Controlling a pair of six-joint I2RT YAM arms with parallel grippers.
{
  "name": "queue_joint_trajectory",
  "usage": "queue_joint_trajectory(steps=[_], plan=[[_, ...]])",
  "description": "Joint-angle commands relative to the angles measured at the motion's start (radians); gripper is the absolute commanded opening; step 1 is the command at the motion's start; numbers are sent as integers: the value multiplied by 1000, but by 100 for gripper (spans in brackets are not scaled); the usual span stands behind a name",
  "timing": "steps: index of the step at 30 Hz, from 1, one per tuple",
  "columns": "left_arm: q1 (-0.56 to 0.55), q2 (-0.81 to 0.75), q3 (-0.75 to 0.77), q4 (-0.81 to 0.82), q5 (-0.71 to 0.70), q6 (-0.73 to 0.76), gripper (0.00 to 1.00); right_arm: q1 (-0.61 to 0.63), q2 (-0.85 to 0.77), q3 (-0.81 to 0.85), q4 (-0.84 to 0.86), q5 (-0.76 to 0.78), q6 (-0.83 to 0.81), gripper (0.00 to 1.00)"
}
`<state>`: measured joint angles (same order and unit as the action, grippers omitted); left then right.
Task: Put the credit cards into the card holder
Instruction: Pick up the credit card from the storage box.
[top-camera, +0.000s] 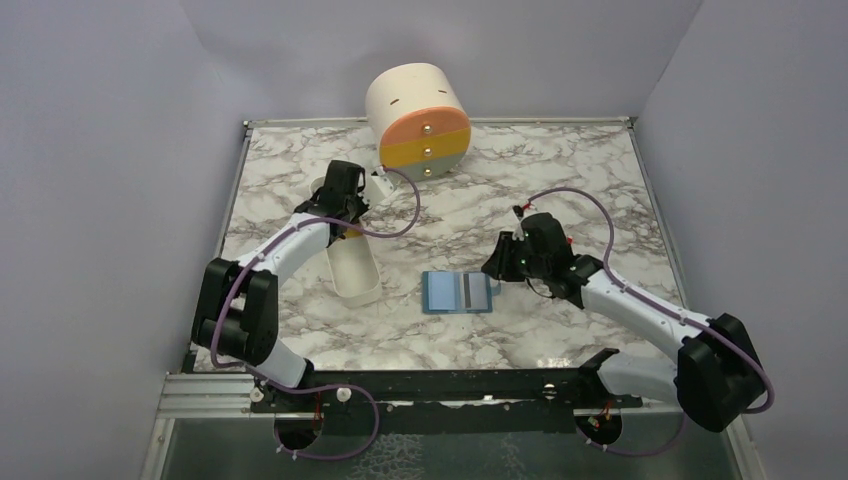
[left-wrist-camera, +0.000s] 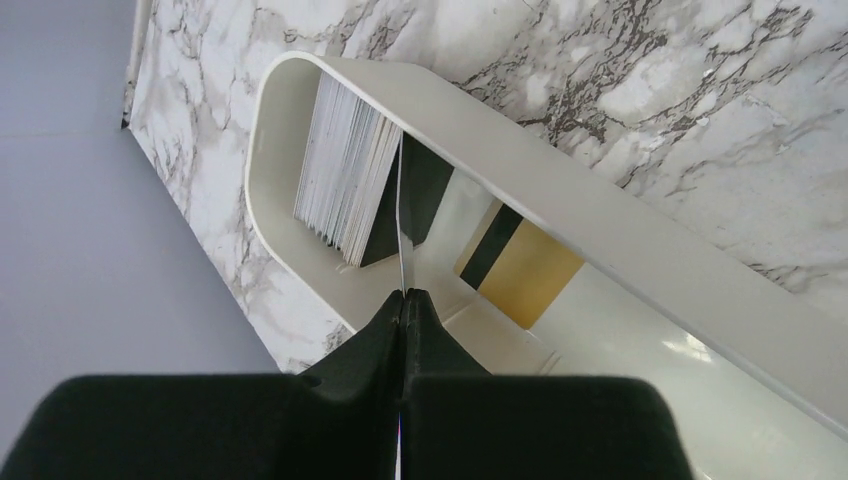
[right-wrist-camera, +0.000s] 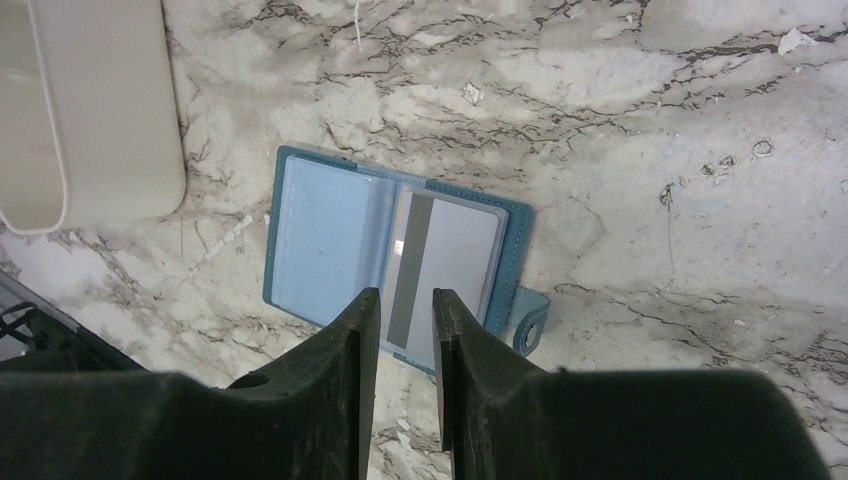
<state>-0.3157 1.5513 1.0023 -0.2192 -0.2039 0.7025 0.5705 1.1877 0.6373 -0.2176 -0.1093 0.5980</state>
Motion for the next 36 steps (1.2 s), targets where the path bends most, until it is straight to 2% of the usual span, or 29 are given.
queue_joint_trajectory(steps=[1,4,11,16,24,28,32,36], plan=[[-2,-63,34,-68,57,-132,0,6,-44,19,-15,0,-18,26],[-1,-103,40,-85,67,-225,0,6,-68,21,-16,-14,-24,26],[3,-196,106,-163,97,-466,0,6,-163,-7,86,-164,-17,27],[6,-203,191,-287,270,-596,0,6,-209,25,116,-266,54,27],[8,-283,225,-289,529,-705,0,6,-189,70,187,-385,167,31],[8,-304,197,-231,736,-784,0,6,-186,23,311,-410,239,32],[8,-342,112,-105,916,-915,0,6,-151,27,352,-404,241,34],[7,-392,-7,92,1046,-1102,0,6,-121,36,403,-405,241,41]])
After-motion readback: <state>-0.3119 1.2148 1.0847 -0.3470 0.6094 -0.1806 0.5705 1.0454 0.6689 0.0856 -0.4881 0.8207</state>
